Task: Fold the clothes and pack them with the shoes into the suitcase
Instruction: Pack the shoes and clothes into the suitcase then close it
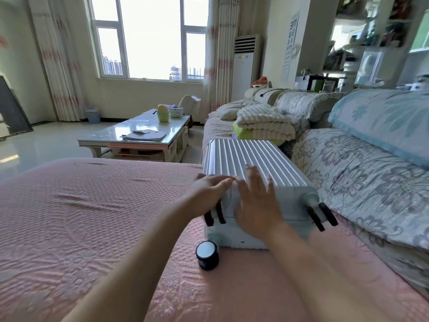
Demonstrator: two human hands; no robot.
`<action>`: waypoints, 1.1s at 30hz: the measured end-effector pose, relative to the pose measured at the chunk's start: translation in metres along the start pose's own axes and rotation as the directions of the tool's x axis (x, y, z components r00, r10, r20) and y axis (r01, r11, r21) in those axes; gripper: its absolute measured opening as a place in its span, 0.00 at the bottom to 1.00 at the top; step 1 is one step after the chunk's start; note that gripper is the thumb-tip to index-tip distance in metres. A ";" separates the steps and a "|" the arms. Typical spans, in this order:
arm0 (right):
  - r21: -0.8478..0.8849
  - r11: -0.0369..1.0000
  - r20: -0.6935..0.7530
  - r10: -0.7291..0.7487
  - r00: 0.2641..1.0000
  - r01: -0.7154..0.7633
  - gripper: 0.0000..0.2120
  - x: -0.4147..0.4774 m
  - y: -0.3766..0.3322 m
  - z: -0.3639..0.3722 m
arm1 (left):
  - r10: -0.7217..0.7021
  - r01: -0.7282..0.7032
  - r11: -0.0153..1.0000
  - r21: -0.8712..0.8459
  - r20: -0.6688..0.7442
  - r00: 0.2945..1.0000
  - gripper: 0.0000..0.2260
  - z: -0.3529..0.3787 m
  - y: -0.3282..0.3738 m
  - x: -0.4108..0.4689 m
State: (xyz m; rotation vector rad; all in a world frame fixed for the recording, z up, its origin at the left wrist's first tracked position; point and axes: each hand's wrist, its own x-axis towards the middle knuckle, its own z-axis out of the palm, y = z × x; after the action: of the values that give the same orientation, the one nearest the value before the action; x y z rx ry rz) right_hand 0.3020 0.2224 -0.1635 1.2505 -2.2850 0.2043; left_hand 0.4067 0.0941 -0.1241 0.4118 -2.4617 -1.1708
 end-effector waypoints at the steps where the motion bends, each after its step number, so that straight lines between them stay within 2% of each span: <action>1: 0.014 0.997 -0.041 -0.082 0.996 0.082 0.35 -0.001 -0.004 0.009 | 0.003 -0.031 0.975 -0.222 -0.122 0.993 0.10 -0.004 -0.011 -0.001; 2: 0.011 0.992 -0.061 -0.127 0.990 0.128 0.37 -0.002 -0.007 0.017 | -0.040 -0.051 0.937 -0.346 -0.250 0.967 0.09 -0.008 -0.023 -0.003; 3: 0.010 0.990 -0.063 -0.139 0.988 0.139 0.39 -0.003 -0.009 0.024 | -0.088 -0.050 0.927 -0.371 -0.347 0.934 0.11 -0.011 -0.037 -0.006; 5: 0.009 0.992 -0.083 -0.127 0.988 0.129 0.43 -0.006 -0.011 0.032 | -0.174 0.022 0.943 -0.332 -0.435 0.883 0.13 -0.011 -0.065 -0.009; 7: -0.003 0.987 -0.126 -0.160 0.979 0.161 0.45 -0.008 -0.014 0.039 | -0.246 0.108 0.937 -0.332 -0.410 0.878 0.14 -0.004 -0.089 -0.008; 9: -0.018 0.977 -0.160 -0.213 0.964 0.213 0.46 -0.009 -0.020 0.047 | -0.258 0.157 0.941 -0.299 -0.337 0.906 0.15 0.005 -0.109 -0.002; 13: -0.018 0.979 -0.225 -0.203 0.953 0.204 0.49 -0.006 -0.024 0.063 | -0.239 0.202 0.947 -0.248 -0.127 0.963 0.28 0.021 -0.135 0.016; 15: -0.048 0.970 -0.223 -0.242 0.944 0.237 0.50 -0.001 -0.014 0.064 | -0.254 0.221 0.937 -0.271 -0.094 0.962 0.31 0.026 -0.142 0.024; 17: -0.063 0.962 -0.210 -0.271 0.939 0.264 0.51 0.006 -0.004 0.061 | -0.269 0.222 0.919 -0.325 -0.108 0.957 0.29 0.027 -0.144 0.032; 20: -0.055 0.961 -0.208 -0.276 0.938 0.271 0.55 0.015 0.002 0.060 | -0.217 0.187 0.972 -0.139 -0.250 0.944 0.17 0.021 -0.148 0.044; 22: -0.046 0.963 -0.208 -0.270 0.940 0.267 0.56 0.017 0.002 0.064 | -0.210 0.213 0.977 -0.013 -0.228 0.951 0.10 0.020 -0.151 0.048; 24: -0.011 0.959 -0.228 -0.279 0.933 0.284 0.53 0.015 0.002 0.066 | -0.237 0.259 0.961 0.093 -0.204 0.950 0.13 0.022 -0.154 0.049; 26: 0.024 0.950 -0.257 -0.295 0.920 0.311 0.48 0.014 0.004 0.065 | -0.240 0.279 0.950 0.137 -0.249 0.938 0.15 0.018 -0.151 0.047; 28: 0.033 0.944 -0.261 -0.309 0.915 0.328 0.44 0.011 0.006 0.062 | -0.164 0.225 0.951 0.212 -0.271 0.949 0.16 0.011 -0.151 0.043; 33: -0.013 0.927 -0.247 -0.367 0.897 0.376 0.44 0.022 0.020 0.055 | -0.009 0.068 0.919 0.389 -0.152 0.988 0.15 -0.006 -0.145 0.018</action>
State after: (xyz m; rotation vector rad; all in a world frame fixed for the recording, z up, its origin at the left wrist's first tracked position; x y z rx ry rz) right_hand 0.2560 0.1967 -0.1967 1.5589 -1.8011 0.2449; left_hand 0.4082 -0.0059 -0.2308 0.6372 -2.5602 -0.6226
